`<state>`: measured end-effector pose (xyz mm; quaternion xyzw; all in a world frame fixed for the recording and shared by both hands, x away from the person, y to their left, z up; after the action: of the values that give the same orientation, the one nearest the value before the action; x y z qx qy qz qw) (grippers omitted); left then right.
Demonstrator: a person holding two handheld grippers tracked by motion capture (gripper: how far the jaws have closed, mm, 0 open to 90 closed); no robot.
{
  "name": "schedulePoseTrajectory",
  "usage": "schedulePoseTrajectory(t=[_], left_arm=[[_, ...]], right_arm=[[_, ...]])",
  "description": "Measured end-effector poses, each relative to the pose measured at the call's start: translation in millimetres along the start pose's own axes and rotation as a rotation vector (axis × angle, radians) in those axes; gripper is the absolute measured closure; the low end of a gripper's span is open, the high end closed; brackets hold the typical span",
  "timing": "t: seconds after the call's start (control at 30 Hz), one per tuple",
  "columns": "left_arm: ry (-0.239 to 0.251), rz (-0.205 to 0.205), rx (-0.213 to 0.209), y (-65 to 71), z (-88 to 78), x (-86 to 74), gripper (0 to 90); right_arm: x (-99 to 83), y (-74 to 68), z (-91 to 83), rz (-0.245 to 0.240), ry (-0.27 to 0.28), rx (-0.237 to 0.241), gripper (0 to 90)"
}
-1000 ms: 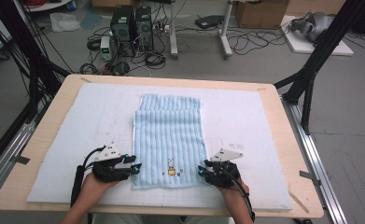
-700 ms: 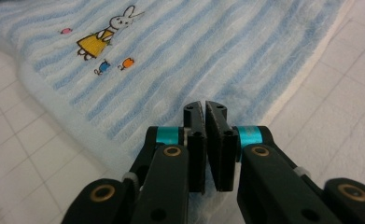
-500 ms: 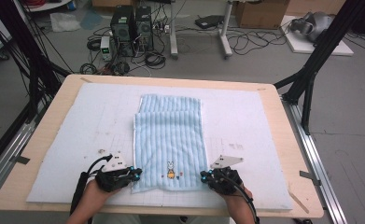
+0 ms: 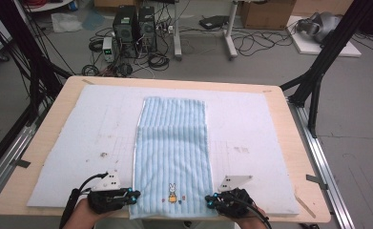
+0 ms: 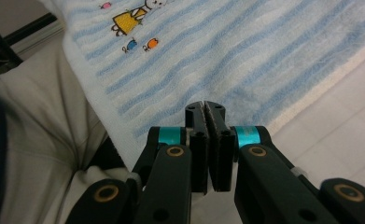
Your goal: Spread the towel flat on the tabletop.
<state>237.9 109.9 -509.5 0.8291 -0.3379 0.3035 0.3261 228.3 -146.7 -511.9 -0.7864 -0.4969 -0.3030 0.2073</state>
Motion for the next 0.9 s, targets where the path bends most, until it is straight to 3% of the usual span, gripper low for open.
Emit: schedulePoseTrajectory(t=[0.07,0.13,0.23,0.27,0.37,0.47,0.57,0.63,0.7,0.73,0.8,0.9], left_arm=[[0.027,-0.018,0.012,-2.6,-2.8,3.1,79.8],[0.087,-0.054,0.061,-11.4,-4.7,14.6,61.6],[0.166,-0.086,0.113,-24.7,-7.4,33.6,53.2],[0.182,-0.089,0.123,-28.0,-7.3,38.3,53.1],[0.214,-0.103,0.146,-39.4,-1.5,54.0,53.8],[0.191,-0.108,0.14,-46.1,15.5,59.9,54.9],[0.123,-0.103,0.151,-49.6,33.9,55.2,53.8],[0.092,-0.079,0.169,-49.1,37.3,53.8,54.3],[0.086,-0.062,0.178,-47.4,37.2,51.9,61.7],[0.074,-0.035,0.185,-46.2,35.6,49.7,69.9],[0.057,-0.025,0.157,-43.4,33.2,46.3,85.7],[0.037,-0.018,0.124,-39.2,29.1,41.4,86.6]], right_arm=[[0.8,-0.4,-2.2,-0.008,0.006,-0.012,81.9],[8.4,6.1,-4.1,0.007,0.056,-0.041,72.7],[23.9,23.3,-5.6,0.051,0.14,-0.119,60.9],[27.3,29.3,-4.6,0.056,0.147,-0.155,58.8],[35.1,41.1,5.0,0.053,0.138,-0.199,57.4],[39.9,46.1,21.5,0.034,0.1,-0.194,57.6],[36.2,48.1,33.1,0.017,0.043,-0.186,62.9],[35.4,47.6,32.4,0.008,0.039,-0.184,75.7],[33.7,44.9,30.8,0.005,0.033,-0.15,84.5],[32.9,43.9,30.4,-0.002,0.03,-0.145,86.0],[31.8,40.8,29.1,-0.005,0.027,-0.115,86.8],[29.8,35.7,27.2,-0.01,0.022,-0.077,86.8]])
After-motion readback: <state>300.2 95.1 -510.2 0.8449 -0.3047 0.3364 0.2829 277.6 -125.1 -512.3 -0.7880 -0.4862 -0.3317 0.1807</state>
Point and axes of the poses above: each handheld gripper's, and its own axes: z roughly forward along the jaws, x roughly out of its top, y roughly to its right, the point moved 10 cm from there along z, roughly forward along the jaws, and after that the axes turned 13 degrees about -z, right-handed, at the moved point
